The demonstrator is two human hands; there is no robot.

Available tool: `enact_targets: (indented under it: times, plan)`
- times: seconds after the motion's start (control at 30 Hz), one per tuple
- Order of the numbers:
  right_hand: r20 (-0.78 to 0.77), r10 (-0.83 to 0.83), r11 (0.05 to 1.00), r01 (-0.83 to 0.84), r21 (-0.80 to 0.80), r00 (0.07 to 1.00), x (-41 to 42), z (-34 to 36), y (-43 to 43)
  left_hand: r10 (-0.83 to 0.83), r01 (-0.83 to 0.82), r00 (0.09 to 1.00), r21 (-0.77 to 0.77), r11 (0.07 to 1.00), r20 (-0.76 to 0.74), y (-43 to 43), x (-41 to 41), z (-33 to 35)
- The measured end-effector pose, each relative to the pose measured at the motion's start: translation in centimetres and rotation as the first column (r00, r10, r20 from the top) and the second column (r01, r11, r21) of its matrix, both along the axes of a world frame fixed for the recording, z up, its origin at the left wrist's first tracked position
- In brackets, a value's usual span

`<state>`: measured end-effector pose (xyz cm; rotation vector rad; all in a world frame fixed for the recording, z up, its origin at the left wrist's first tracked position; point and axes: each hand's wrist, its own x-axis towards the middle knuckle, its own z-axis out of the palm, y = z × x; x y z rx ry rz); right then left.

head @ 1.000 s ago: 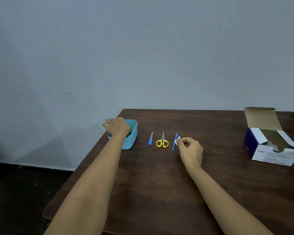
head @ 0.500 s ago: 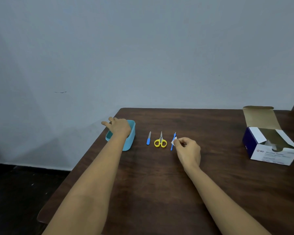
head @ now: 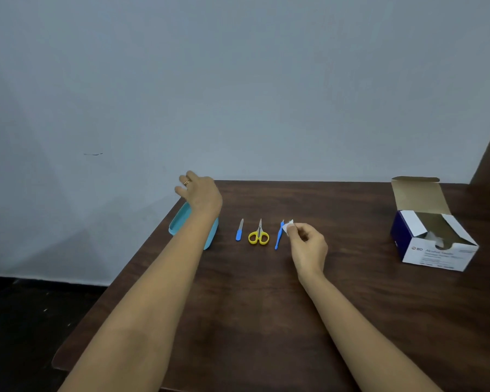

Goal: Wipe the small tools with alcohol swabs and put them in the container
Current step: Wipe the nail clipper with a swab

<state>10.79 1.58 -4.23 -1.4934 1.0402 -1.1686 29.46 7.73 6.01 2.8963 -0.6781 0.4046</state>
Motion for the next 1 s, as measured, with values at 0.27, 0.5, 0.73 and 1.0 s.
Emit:
enact_targets:
  times: [0.27, 0.5, 0.73, 1.0]
  plan:
    - [0.288, -0.005, 0.987, -0.042, 0.157, 0.958, -1.1, -0.5, -1.5, -0.289, 0.288, 0.957, -0.028, 0.957, -0.036, -3.3, -8.2, -1.9]
    - [0.382, 0.03, 0.979, -0.105, 0.177, 0.924, -4.5, -0.2, -4.0, -0.282, 0.296, 0.955, 0.194, 0.935, -0.095, -4.8, -11.1, -4.9]
    - [0.38, 0.017, 0.976, -0.098, 0.194, 0.925, -5.5, -0.5, -4.6, -0.264, 0.282, 0.957, 0.179, 0.943, -0.116, -5.2, -11.3, -5.8]
    - [0.402, 0.03, 0.977, -0.112, 0.18, 0.915, -5.6, -0.3, -4.4, -0.386, 0.393, 0.912, 0.031, 0.919, -0.14, -5.8, -12.9, -6.2]
